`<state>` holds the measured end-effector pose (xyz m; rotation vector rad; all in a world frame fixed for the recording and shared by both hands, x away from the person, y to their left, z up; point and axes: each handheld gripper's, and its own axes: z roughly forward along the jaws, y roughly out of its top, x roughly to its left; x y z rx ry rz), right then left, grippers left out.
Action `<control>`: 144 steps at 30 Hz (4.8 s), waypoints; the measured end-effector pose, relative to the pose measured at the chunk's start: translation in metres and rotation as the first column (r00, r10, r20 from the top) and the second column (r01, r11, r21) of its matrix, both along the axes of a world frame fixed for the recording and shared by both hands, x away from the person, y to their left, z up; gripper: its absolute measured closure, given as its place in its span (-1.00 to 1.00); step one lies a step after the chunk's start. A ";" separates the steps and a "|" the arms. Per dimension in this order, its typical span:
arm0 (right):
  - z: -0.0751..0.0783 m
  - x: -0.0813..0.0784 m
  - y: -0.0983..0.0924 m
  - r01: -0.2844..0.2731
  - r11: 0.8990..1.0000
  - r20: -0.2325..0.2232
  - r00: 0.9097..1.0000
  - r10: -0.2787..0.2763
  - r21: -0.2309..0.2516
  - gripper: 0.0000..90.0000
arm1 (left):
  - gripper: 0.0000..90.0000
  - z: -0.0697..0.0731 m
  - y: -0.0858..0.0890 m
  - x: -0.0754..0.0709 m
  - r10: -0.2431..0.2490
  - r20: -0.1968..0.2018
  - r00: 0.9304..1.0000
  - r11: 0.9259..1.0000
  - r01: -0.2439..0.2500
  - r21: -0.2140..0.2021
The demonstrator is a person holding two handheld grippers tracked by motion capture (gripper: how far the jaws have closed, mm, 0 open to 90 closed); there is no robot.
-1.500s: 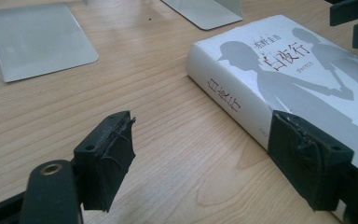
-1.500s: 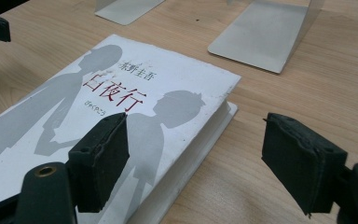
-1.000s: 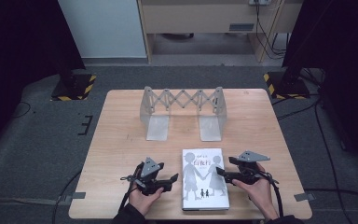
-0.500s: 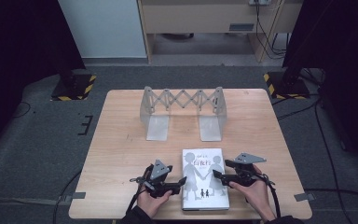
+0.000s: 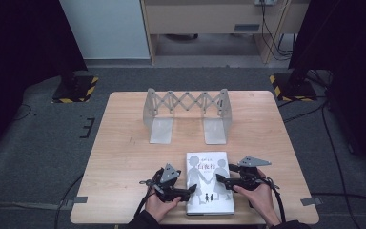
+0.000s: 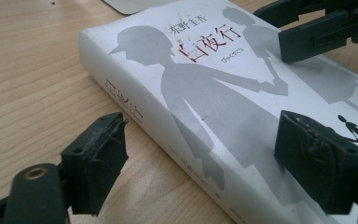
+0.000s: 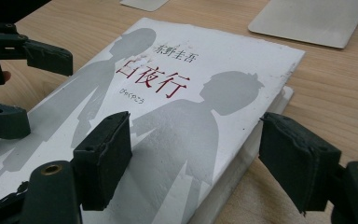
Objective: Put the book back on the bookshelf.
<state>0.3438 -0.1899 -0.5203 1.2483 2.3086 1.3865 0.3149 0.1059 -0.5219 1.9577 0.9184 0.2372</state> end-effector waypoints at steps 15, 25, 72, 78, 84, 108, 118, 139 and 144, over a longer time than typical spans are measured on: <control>-0.003 0.002 0.001 0.008 1.000 -0.019 1.000 -0.007 0.023 -0.47 | -0.86 -0.011 -0.009 0.004 -0.015 -0.005 1.000 0.997 0.015 -0.072; -0.004 0.003 0.002 0.010 0.999 -0.023 1.000 -0.009 0.030 -0.48 | -0.84 -0.011 -0.019 -0.001 0.013 -0.002 1.000 0.997 -0.013 -0.072; 0.022 0.010 0.023 0.012 0.993 0.022 1.000 -0.014 0.114 -0.46 | -0.68 -0.002 0.004 -0.001 0.038 0.034 0.999 0.997 -0.036 -0.061; 0.019 0.011 0.027 0.006 0.992 0.004 1.000 -0.006 0.123 -0.47 | -0.69 -0.003 0.004 -0.001 0.040 0.027 0.999 0.997 -0.038 -0.070; 0.019 0.010 0.034 -0.017 0.989 -0.008 1.000 0.018 0.147 -0.48 | -0.69 -0.002 0.005 -0.001 0.042 0.032 0.999 0.997 -0.040 -0.068; 0.022 0.009 0.040 -0.027 0.990 -0.002 1.000 0.028 0.136 -0.35 | -0.60 0.006 0.029 0.003 0.106 0.039 0.994 0.990 -0.102 -0.097; 0.016 0.010 0.036 0.010 0.988 -0.047 0.999 -0.003 0.156 -0.14 | -0.58 0.006 0.028 0.003 0.102 0.034 0.994 0.990 -0.098 -0.098; 0.024 0.013 0.030 0.082 0.962 -0.131 0.990 -0.049 0.261 0.54 | -0.56 0.004 0.026 0.003 0.089 0.013 0.996 0.984 -0.086 -0.153; 0.036 0.009 0.032 0.059 0.948 -0.099 0.995 -0.029 0.313 0.72 | -0.59 0.004 0.021 0.003 0.065 0.002 0.998 0.978 -0.064 -0.200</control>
